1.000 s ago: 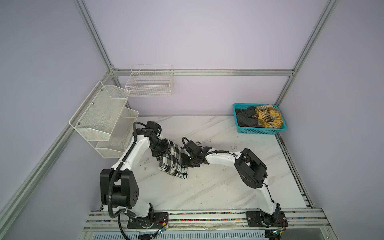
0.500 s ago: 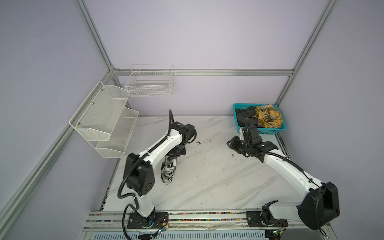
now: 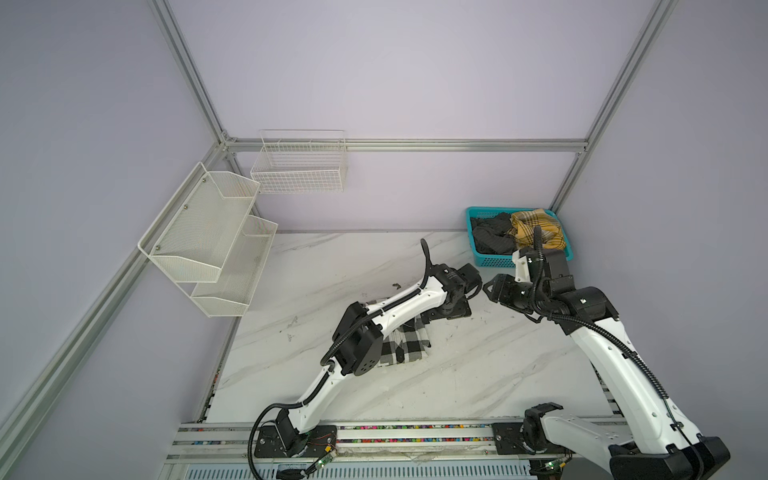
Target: Fold and stack the long sleeve shirts
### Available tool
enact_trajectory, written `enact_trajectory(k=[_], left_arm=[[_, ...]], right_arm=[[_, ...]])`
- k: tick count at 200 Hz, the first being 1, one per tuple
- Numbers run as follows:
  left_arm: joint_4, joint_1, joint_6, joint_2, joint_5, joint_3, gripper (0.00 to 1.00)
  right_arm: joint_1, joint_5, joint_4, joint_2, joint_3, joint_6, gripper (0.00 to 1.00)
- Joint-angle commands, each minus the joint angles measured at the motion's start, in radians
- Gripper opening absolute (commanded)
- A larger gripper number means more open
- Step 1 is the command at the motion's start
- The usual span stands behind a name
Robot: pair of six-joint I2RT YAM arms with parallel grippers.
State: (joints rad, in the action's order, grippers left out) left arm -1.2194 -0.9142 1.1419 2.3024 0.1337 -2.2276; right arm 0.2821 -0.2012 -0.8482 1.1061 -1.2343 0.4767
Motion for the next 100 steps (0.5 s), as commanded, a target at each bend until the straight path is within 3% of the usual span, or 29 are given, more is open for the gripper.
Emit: enact_trajectory(k=[1,32,55,67,78,100], left_arm=[[0.006,0.098,-0.003,-0.3,0.055,0.2,0.98],[0.172,0.281,-0.082,-0.69,0.017,0.744,0.77],[0.424,0.458,-0.15,-0.944,-0.165,1.132,0.64],[0.566,0.534,-0.165,-1.005,-0.313,1.267,0.64],[0.665,0.589,-0.179,-1.015,-0.423,1.338,0.72],[0.689,0.622,-0.246,-0.953,-0.506,1.347,0.75]], right_arm=[[0.004,-0.066,-0.006,0.043,0.02,-0.036,0.53],[0.033,-0.197,0.138,0.145,0.085,-0.031,0.52],[0.165,-0.221,0.246,0.277,0.097,-0.032,0.54],[0.231,-0.24,0.288,0.378,0.084,-0.048,0.56],[0.257,-0.249,0.343,0.449,0.086,-0.033,0.58],[0.258,-0.249,0.452,0.552,0.103,0.018,0.63]])
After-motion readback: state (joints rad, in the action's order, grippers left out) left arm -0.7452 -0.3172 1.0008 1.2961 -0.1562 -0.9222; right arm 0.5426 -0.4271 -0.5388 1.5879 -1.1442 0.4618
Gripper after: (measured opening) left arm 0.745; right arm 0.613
